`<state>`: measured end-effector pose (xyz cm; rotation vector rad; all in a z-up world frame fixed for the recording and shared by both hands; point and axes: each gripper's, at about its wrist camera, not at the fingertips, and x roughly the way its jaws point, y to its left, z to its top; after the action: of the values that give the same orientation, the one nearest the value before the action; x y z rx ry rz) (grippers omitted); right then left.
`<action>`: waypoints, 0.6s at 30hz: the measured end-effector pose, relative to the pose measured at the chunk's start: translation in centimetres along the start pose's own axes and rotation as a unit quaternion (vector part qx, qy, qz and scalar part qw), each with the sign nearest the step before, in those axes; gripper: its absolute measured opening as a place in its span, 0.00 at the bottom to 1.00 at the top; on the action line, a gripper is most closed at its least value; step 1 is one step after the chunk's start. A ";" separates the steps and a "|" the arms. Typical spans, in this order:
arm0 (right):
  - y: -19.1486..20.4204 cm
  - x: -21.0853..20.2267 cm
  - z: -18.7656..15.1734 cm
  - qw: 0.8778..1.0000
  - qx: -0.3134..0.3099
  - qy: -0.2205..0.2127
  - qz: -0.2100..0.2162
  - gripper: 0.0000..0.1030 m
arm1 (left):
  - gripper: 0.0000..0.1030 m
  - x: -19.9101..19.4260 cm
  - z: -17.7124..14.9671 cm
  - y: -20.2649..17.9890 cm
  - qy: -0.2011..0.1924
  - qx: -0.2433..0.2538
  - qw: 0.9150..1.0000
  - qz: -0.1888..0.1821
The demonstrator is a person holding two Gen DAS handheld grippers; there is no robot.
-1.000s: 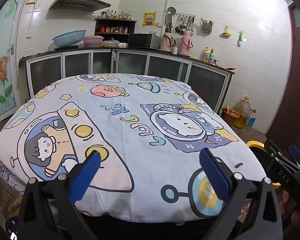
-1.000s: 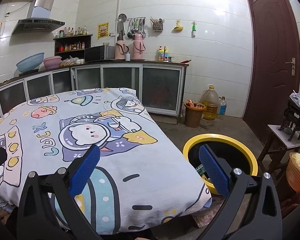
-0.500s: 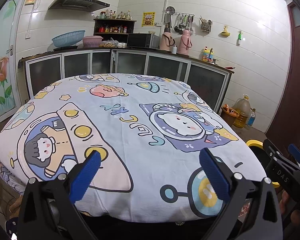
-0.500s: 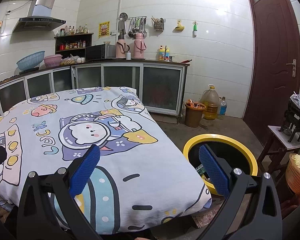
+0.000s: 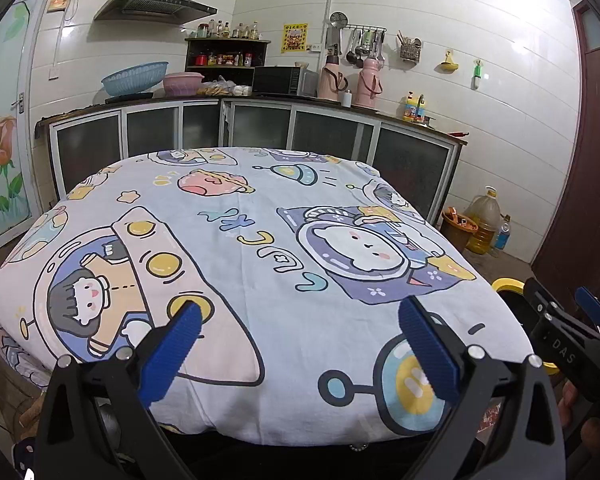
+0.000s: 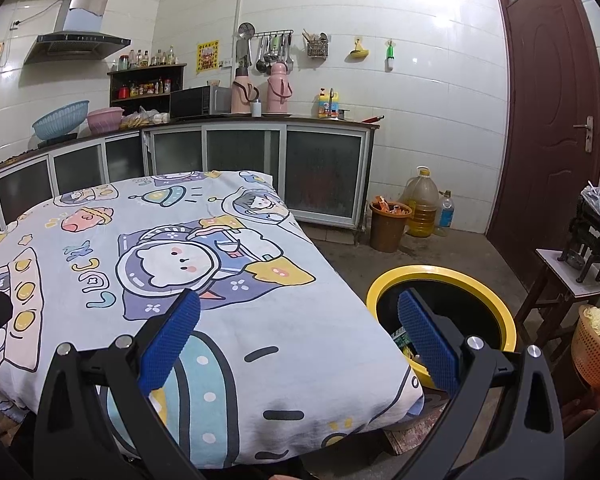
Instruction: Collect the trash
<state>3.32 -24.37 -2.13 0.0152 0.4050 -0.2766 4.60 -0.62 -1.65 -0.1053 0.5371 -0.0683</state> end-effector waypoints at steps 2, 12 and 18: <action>0.0 0.0 0.0 1.000 0.000 -0.001 -0.001 0.92 | 0.92 0.0 0.1 0.0 0.000 0.002 1.000 -0.001; 0.1 0.1 0.0 1.000 0.000 0.003 -0.002 0.92 | 0.92 0.0 0.1 0.0 -0.001 0.004 1.000 -0.002; 0.1 0.1 -0.1 1.000 0.001 0.003 -0.002 0.92 | 0.92 0.1 0.2 0.1 0.000 0.004 1.000 -0.003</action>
<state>3.40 -24.30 -2.22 0.0180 0.4110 -0.2816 4.78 -0.52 -1.50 -0.0988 0.5370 -0.0766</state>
